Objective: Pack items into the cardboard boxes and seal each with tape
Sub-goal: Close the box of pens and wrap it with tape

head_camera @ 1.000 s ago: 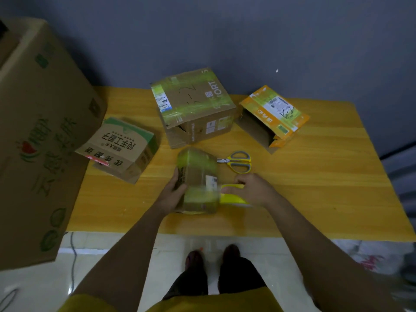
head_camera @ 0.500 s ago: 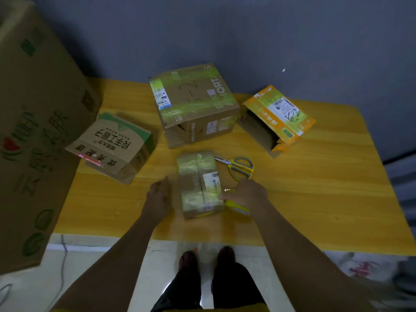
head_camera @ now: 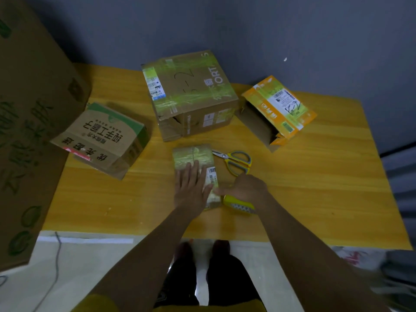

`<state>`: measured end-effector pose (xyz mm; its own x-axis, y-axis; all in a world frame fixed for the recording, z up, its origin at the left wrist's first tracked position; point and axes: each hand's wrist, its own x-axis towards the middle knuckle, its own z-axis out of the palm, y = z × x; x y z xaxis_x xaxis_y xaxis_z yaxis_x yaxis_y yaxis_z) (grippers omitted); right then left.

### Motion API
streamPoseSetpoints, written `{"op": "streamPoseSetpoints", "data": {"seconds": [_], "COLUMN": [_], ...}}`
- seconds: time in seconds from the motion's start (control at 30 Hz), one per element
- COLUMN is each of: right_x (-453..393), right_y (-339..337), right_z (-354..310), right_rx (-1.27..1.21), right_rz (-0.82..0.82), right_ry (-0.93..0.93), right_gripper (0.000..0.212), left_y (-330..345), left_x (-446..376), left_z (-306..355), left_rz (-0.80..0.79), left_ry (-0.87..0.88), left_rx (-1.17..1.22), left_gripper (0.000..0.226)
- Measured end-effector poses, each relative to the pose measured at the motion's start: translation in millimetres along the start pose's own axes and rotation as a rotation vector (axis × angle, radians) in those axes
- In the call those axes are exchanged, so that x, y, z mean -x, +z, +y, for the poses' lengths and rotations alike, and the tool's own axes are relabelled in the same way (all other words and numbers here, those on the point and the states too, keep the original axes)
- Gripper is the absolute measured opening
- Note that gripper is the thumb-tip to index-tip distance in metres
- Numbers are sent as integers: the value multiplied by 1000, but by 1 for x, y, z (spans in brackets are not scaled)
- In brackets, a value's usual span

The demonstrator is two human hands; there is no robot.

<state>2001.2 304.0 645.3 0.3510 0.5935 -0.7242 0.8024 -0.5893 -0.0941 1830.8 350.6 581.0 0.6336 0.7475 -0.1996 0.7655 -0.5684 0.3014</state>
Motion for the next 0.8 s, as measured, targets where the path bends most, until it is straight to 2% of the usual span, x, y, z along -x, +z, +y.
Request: {"op": "streamPoseSetpoints", "data": {"seconds": [0.07,0.13,0.2,0.27,0.37,0.43,0.57,0.67,0.8], "right_x": [6,15,20,19,18,17,16,16,16], "right_y": [1,1,5,9,13,14,9,-1,-11], "right_z": [17,37,57,67,63,61,61,64,70], "right_rx": [-151,-400,-558,-454,-4,50,50,29,-9], "right_rz": [-71,-139,-56,106,244,277,253,164,63], "right_ry": [-74,-162,-225,-215,-102,-34,-22,-34,-45], "right_gripper": [78,49,46,47,58,64,76,80,81], "left_y": [5,3,1,-2,-3,-3,-6,-14,-21], "left_x": [-2,-2,-3,-6,-9,-11,-12,-15,-16], "left_z": [-7,-12,-19,-27,-34,-35,-32,-23,-9], "left_rz": [4,-11,-7,-12,-1,3,-5,-80,-90], "left_ry": [13,47,103,156,198,202,166,65,13], "left_rx": [-24,-46,-49,-74,-82,-86,-13,27,29], "left_gripper": [63,63,66,69,68,68,76,86,94]}}
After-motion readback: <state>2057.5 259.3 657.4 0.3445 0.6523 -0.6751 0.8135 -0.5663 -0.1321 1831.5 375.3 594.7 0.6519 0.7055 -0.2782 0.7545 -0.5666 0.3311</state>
